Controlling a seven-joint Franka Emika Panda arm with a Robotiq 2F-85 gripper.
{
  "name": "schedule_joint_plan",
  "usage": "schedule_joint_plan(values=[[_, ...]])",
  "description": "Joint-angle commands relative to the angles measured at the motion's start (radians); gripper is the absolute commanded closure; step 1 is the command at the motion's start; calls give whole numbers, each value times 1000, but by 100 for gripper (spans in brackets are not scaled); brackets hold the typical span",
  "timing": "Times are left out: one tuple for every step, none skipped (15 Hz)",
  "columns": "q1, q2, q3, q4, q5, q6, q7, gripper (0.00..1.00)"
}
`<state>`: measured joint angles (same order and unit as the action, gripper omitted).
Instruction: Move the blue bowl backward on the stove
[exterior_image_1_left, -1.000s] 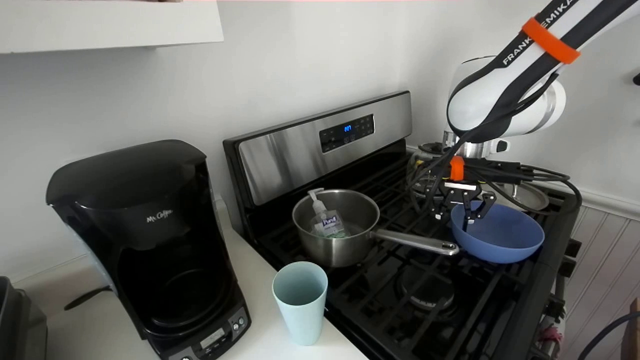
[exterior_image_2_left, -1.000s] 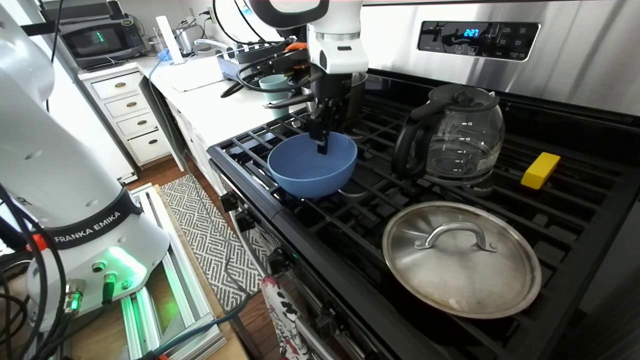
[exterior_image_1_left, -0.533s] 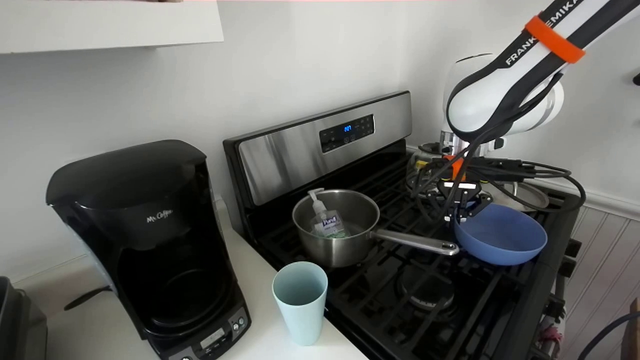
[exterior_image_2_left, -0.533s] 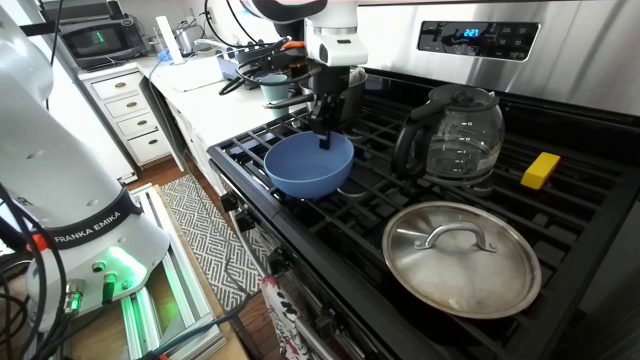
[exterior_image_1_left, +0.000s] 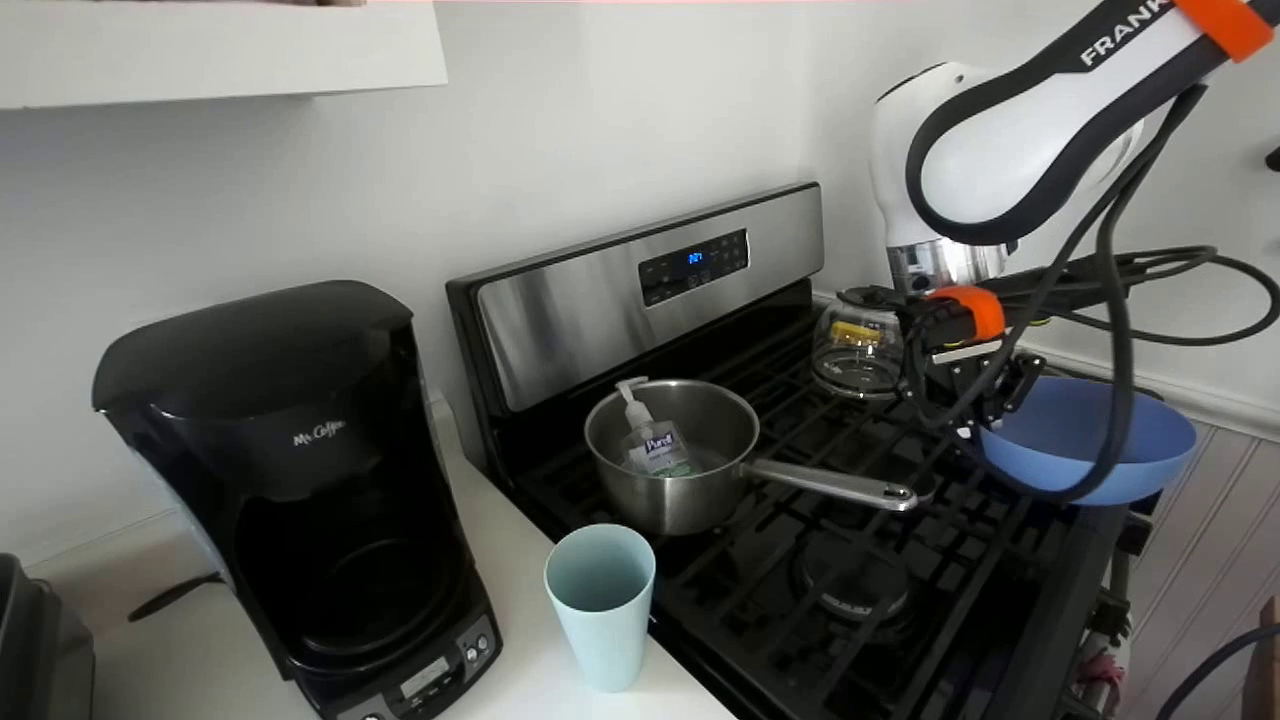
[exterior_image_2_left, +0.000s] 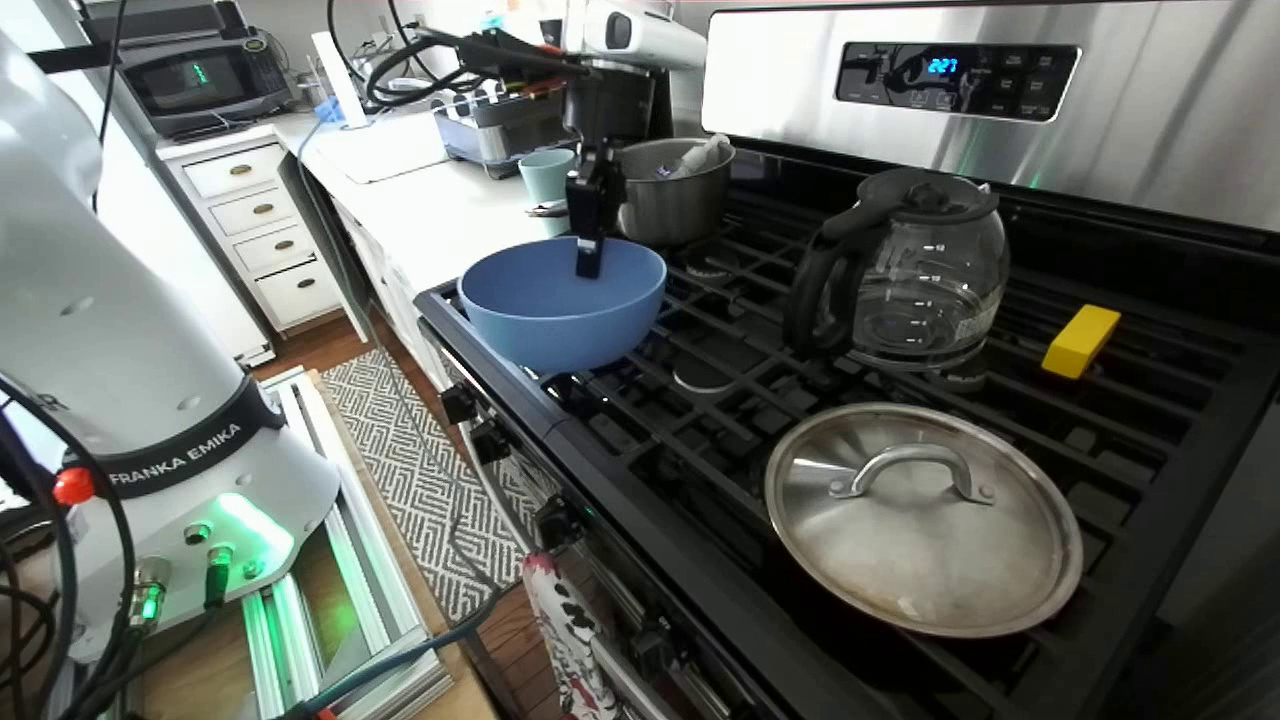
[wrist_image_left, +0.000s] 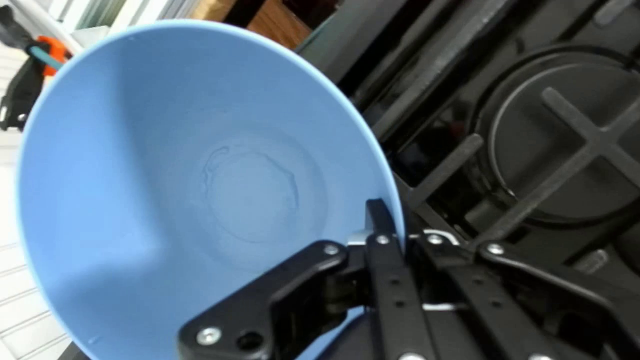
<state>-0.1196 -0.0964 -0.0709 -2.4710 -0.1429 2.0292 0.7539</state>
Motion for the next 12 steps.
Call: schedule_joint_plan(values=[[17,-49,16,14,-56,-115,-137,99],[22,-53,21,17,-52,-129,-185,99],[30,-56,29,20,-36,-133,-235,99],[35,-58,30,26,-8,-140,-296,99],[19,-40,27,14,-23,-106,-211,95],[24,-41,31,18,-22,-112,-243,95],[29,-42,33,20,-22,-114,-258,95],[30,-42,34,20,-22,-115,-266,99],[38,-37,38,13,-55,-100,-332,99],[45,-27,43,11,-80,-76,-381,99],[48,-22,48,11,-99,-67,-406,99],[52,-21,51,9,-108,-55,-445,99]])
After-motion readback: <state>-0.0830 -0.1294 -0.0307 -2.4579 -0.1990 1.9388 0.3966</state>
